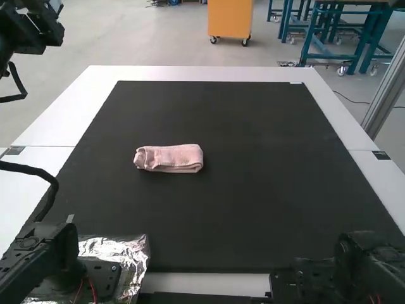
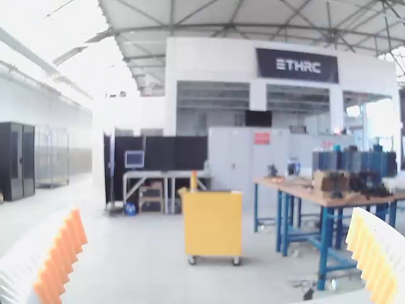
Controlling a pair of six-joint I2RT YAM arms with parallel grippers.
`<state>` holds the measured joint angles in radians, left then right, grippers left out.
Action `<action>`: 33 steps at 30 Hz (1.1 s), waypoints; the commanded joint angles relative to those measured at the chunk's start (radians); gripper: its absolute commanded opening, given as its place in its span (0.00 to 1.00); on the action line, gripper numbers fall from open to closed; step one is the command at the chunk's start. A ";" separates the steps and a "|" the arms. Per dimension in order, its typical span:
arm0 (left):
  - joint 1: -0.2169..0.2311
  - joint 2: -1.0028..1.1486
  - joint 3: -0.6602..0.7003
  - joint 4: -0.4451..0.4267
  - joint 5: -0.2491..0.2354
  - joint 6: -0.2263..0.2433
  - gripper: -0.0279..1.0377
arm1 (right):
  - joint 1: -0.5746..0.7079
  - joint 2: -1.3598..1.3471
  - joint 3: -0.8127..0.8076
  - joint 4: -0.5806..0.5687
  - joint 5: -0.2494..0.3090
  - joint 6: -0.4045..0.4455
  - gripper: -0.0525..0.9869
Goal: Fold the towel.
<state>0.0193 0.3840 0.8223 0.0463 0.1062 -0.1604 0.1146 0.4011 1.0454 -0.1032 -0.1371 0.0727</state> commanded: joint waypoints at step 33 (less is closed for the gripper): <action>0.005 -0.384 -0.830 0.506 -0.016 0.090 0.94 | -0.038 -0.401 -1.047 0.553 0.283 -0.175 0.93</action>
<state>0.0196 0.0013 0.0208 0.5755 0.1635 -0.1078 0.0929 0.0097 0.0055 0.4808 0.1024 -0.1013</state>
